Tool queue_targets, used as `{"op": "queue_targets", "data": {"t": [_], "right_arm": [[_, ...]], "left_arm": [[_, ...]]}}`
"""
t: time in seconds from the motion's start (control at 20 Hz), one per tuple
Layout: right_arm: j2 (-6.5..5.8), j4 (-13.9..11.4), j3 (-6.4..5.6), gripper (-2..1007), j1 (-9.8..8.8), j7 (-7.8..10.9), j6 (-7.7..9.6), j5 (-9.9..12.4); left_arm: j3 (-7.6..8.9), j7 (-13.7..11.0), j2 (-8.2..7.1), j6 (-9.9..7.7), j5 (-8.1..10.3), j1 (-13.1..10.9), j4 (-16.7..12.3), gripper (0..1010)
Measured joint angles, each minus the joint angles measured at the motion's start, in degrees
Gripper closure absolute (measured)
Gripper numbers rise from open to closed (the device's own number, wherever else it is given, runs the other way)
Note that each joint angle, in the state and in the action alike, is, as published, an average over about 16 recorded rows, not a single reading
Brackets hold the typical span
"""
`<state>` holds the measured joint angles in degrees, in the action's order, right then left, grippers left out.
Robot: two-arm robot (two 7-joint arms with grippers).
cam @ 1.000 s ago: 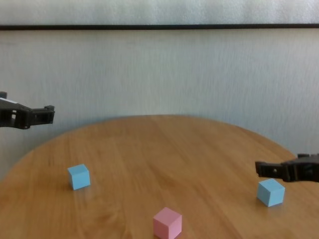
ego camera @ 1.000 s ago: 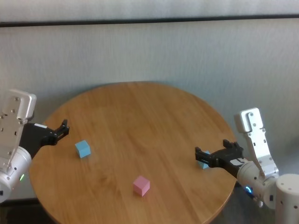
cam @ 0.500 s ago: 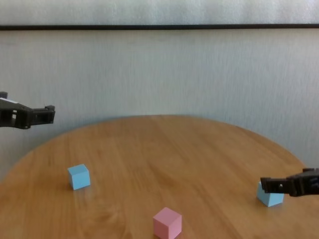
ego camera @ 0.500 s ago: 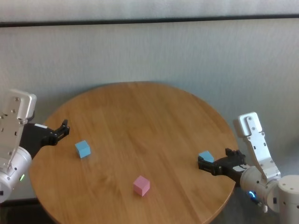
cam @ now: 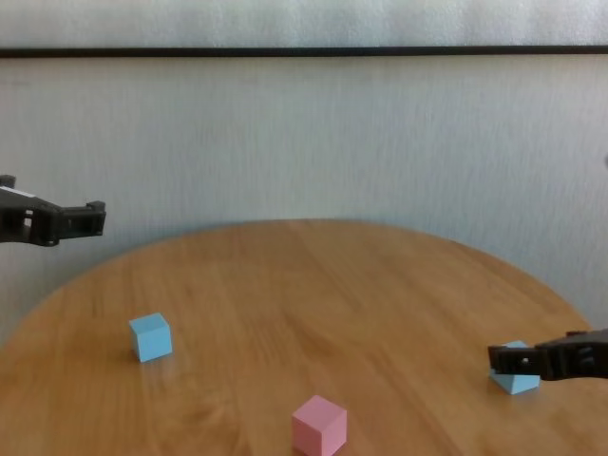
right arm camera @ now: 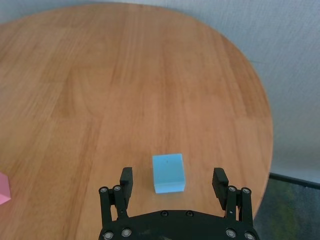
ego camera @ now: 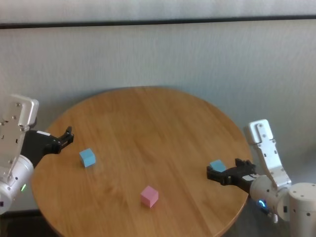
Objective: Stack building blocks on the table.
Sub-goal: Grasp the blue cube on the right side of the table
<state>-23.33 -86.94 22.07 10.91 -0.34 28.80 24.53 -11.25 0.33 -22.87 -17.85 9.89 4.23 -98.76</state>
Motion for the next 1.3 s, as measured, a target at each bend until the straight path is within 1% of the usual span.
{"op": "queue_targets", "data": {"t": [0.3,0.5,0.95,1.3], "right_arm": [[1.12,2.46,0.08,0,1.27,1.16,-0.12,-0.64],[1.58,3.63,0.16,0,1.93,1.83,-0.02,-1.2],[2.13,5.42,0.29,0,2.87,2.98,-0.08,-2.37],[2.3,6.02,0.39,4,3.15,3.34,-0.32,-2.74]], "left_arm": [[-0.01,-0.01,0.0,-0.02,0.03,0.01,0.0,11],[-0.01,-0.01,0.0,-0.03,0.04,0.01,0.0,11],[-0.02,0.0,0.0,-0.04,0.05,0.01,0.0,11],[-0.02,0.0,0.0,-0.04,0.06,0.01,0.0,11]]}}
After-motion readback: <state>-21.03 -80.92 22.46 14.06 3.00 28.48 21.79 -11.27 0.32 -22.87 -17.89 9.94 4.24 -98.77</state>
